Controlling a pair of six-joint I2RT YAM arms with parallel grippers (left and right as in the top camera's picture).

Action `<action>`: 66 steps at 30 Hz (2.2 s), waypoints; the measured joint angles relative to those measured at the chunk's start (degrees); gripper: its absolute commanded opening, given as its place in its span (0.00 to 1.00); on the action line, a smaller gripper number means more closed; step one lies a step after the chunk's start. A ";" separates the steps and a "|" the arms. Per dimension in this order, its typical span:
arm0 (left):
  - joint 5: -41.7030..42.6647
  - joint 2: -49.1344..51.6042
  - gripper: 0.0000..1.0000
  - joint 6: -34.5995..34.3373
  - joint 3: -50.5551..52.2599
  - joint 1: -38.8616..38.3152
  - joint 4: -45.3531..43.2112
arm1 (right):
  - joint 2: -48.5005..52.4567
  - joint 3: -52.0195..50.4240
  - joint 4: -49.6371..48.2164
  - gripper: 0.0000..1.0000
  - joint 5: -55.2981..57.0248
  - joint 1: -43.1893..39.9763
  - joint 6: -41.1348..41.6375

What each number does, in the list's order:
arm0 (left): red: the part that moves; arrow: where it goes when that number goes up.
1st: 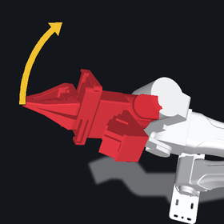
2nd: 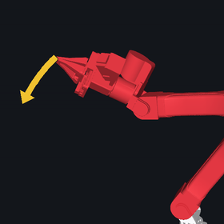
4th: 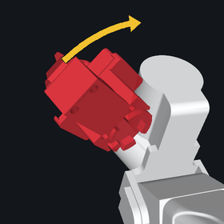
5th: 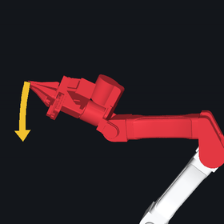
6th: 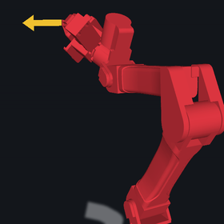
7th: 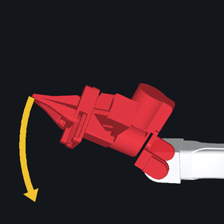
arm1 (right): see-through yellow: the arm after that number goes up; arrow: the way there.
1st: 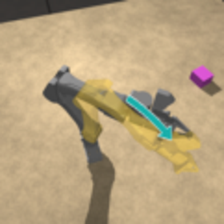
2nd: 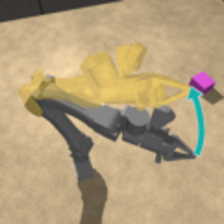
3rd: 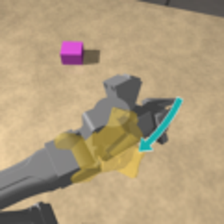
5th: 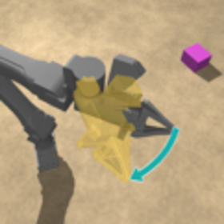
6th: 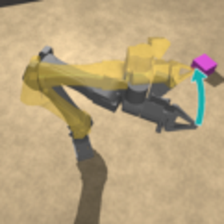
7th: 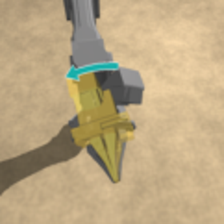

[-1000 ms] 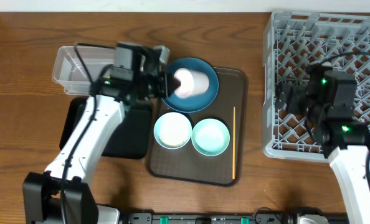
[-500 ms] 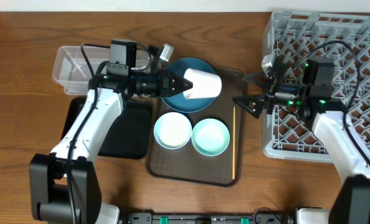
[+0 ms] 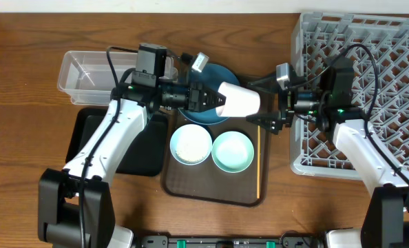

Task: Sort waste into correct bins and load items into the dishwasher rack
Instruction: 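Lift the pink cup and hand it to the right gripper, then carry the pink cup with right gripper and place it in the rack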

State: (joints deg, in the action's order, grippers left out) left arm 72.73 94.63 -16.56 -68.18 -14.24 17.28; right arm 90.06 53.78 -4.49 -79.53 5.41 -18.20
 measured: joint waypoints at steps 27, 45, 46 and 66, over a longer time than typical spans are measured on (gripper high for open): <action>0.24 0.00 0.09 -0.15 0.00 -0.55 -0.48 | 0.00 0.07 -7.63 0.61 -3.19 3.08 6.32; -35.04 -0.04 0.49 2.25 -0.02 -0.17 19.34 | 0.00 0.20 16.06 0.38 25.75 3.08 10.97; -38.10 -0.26 0.49 2.47 -0.02 0.07 21.00 | -0.11 0.20 17.11 0.37 28.22 3.08 11.37; -70.01 -12.81 0.53 6.34 0.00 1.38 30.97 | -13.51 18.56 49.03 0.01 69.99 -15.61 17.90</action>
State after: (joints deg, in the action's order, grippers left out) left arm 2.72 81.82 -10.22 -68.18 -12.86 48.25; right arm 76.55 72.34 44.53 -9.54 -10.20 -0.30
